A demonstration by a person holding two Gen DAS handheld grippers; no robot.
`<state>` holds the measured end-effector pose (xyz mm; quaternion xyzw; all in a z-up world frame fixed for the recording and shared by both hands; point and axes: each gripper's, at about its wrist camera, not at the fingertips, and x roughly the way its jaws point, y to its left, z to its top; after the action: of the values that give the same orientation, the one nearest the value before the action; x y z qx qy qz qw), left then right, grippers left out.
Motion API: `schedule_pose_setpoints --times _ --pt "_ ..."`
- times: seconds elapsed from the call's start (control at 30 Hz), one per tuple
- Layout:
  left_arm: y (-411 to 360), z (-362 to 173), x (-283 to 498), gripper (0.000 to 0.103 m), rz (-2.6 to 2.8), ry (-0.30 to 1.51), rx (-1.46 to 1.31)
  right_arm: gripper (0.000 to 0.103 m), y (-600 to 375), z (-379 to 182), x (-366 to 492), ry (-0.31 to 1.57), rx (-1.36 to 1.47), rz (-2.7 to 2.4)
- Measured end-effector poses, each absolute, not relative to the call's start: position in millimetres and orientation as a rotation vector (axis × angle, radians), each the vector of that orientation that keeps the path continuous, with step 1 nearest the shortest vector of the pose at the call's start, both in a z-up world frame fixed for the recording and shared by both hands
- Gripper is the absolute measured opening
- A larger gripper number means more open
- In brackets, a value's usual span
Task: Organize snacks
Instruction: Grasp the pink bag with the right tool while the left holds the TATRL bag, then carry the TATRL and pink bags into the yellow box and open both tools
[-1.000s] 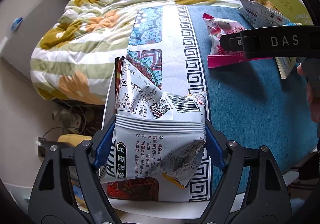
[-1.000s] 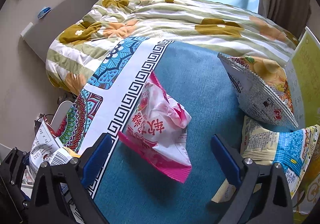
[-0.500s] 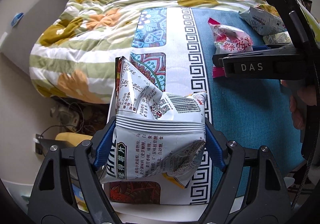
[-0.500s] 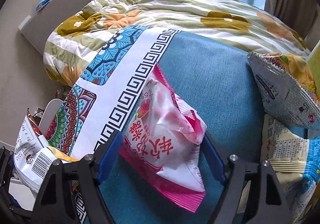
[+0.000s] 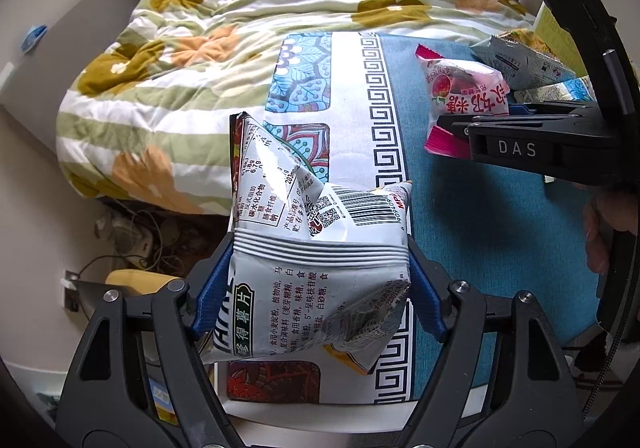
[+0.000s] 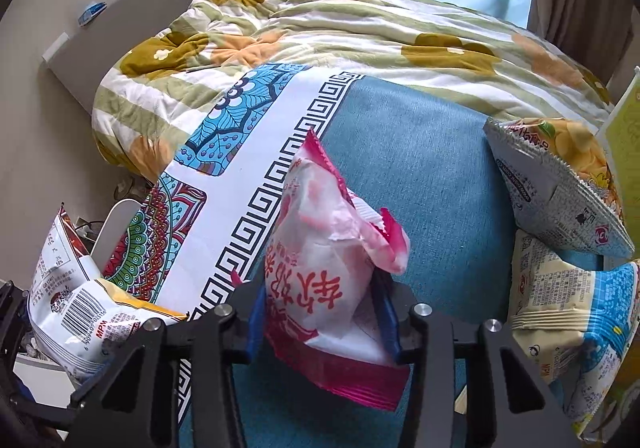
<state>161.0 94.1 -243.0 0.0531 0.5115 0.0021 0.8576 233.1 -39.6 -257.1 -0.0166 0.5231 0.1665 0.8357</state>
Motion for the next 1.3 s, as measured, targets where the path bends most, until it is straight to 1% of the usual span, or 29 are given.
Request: schedule_pose_setpoints --times 0.2,0.43,0.63,0.83,1.03,1.3 --pt "92.2 -209.4 157.4 0.075 -0.013 1.024 0.108 0.042 -48.8 -223.7 218.9 1.058 0.002 0.34" --pt "70.7 -144.3 162.9 0.075 -0.098 0.908 0.116 0.042 -79.4 -158.1 187.9 0.983 0.087 0.302" --pt "16.8 -95.6 172.8 0.075 -0.206 0.819 0.142 0.042 -130.8 -103.3 153.3 0.909 0.142 0.223" --pt "-61.3 -63.3 180.4 0.075 -0.326 0.774 0.126 0.042 -205.4 -68.3 125.1 0.85 0.169 0.118" --pt "-153.9 -58.2 189.4 0.075 -0.421 0.783 0.11 0.042 -289.9 -51.1 104.5 0.825 0.176 0.031" --pt "-261.7 -95.6 201.1 0.076 -0.514 0.894 0.082 0.042 -382.0 -56.5 93.2 0.832 0.202 -0.019"
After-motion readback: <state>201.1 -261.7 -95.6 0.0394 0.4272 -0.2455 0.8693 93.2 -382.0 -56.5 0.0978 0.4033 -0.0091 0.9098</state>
